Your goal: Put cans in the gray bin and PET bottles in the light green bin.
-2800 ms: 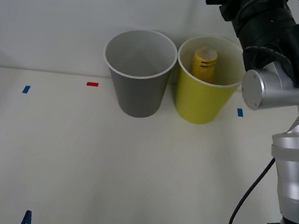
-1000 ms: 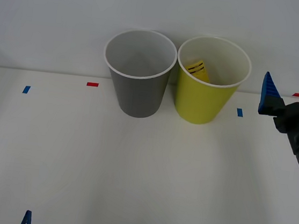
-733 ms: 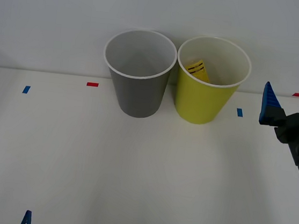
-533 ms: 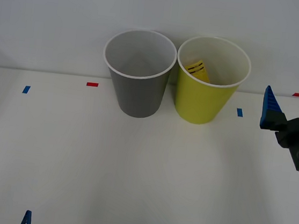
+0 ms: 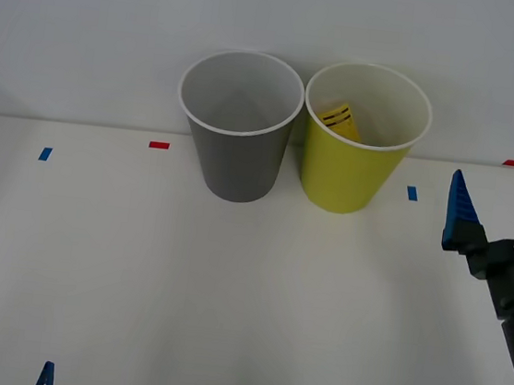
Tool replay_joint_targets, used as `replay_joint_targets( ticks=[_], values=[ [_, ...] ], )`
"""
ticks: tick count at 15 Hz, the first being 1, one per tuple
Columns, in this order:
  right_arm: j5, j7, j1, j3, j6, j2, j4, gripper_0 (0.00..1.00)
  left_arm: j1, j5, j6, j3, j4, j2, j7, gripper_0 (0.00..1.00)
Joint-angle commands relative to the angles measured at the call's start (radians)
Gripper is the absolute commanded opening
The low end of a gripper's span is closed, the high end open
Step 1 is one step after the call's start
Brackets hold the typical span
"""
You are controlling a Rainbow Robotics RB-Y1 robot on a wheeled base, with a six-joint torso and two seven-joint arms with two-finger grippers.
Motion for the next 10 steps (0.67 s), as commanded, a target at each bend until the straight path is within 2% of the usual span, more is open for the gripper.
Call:
replay_joint_targets(
  ticks=[1, 4, 7, 10],
  values=[
    [-0.02, 0.027, 0.11, 0.019, -0.148, -0.048, 0.05, 1.0, 0.0, 0.0, 0.0, 0.0, 0.0, 0.0, 0.0, 1.0],
    [-0.092, 0.038, 0.199, 0.041, -0.231, -0.094, 0.05, 1.0, 0.0, 0.0, 0.0, 0.0, 0.0, 0.0, 0.0, 1.0],
    [-0.095, 0.039, 0.311, 0.073, -0.366, -0.166, 0.05, 1.0, 0.0, 0.0, 0.0, 0.0, 0.0, 0.0, 0.0, 1.0],
    [-0.097, 0.032, 0.398, 0.097, -0.452, -0.191, 0.05, 1.0, 0.0, 0.0, 0.0, 0.0, 0.0, 0.0, 0.0, 1.0]
  ],
)
